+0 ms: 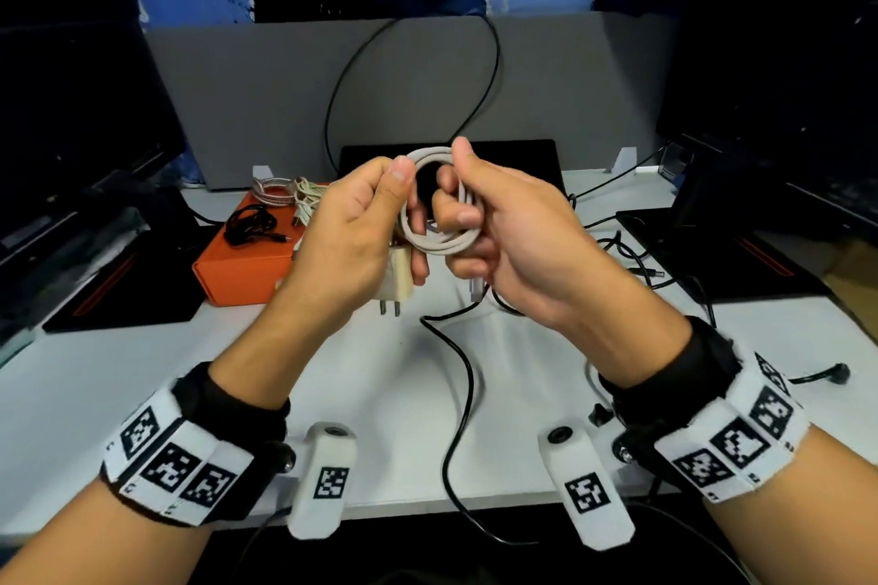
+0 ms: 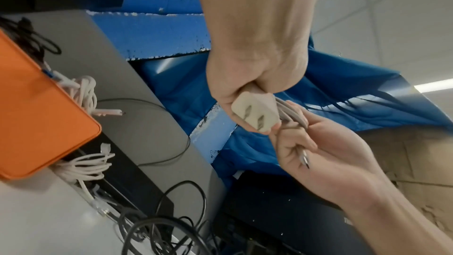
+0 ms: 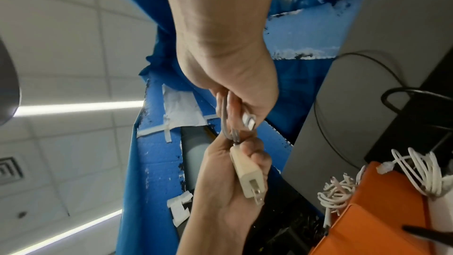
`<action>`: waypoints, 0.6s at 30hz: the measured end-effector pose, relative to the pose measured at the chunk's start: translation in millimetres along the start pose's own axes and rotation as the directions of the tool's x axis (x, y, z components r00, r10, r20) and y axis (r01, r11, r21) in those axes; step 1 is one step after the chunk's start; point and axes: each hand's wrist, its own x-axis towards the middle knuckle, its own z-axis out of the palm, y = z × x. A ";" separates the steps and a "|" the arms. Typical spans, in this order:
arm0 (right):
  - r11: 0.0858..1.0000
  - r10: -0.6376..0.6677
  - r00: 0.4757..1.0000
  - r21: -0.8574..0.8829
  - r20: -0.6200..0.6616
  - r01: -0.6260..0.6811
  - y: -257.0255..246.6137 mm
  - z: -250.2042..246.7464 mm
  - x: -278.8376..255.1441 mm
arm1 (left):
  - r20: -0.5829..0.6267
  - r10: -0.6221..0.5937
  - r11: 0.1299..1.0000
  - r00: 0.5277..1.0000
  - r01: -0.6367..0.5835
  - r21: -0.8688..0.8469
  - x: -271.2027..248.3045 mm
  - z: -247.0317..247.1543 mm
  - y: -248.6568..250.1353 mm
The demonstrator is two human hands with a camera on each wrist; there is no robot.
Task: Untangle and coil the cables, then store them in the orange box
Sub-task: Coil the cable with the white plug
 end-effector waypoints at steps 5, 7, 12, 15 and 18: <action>0.995 -0.067 0.997 -0.073 0.049 0.070 6.2 -1.1 6.1 | -0.033 -0.120 0.982 0.992 0.114 -0.151 4.9 -4.3 -1.6; 0.941 -0.120 0.993 -0.319 0.003 0.115 8.5 -6.8 7.6 | 0.061 -0.162 0.980 0.985 0.167 -0.105 5.0 -7.7 3.2; 0.751 -0.256 0.967 -0.634 -0.017 0.188 -0.8 -18.8 8.3 | 0.376 -0.184 0.966 0.908 0.097 0.238 11.3 -38.7 6.3; 0.675 -0.274 0.962 -0.712 0.000 0.193 -8.0 -21.2 5.7 | 0.529 -0.244 0.929 0.812 0.039 0.369 9.2 -60.0 16.5; 0.513 -0.319 0.947 -0.835 0.031 0.200 -11.9 -21.9 4.2 | 0.446 -0.170 0.936 0.879 0.002 0.353 10.4 -77.0 26.0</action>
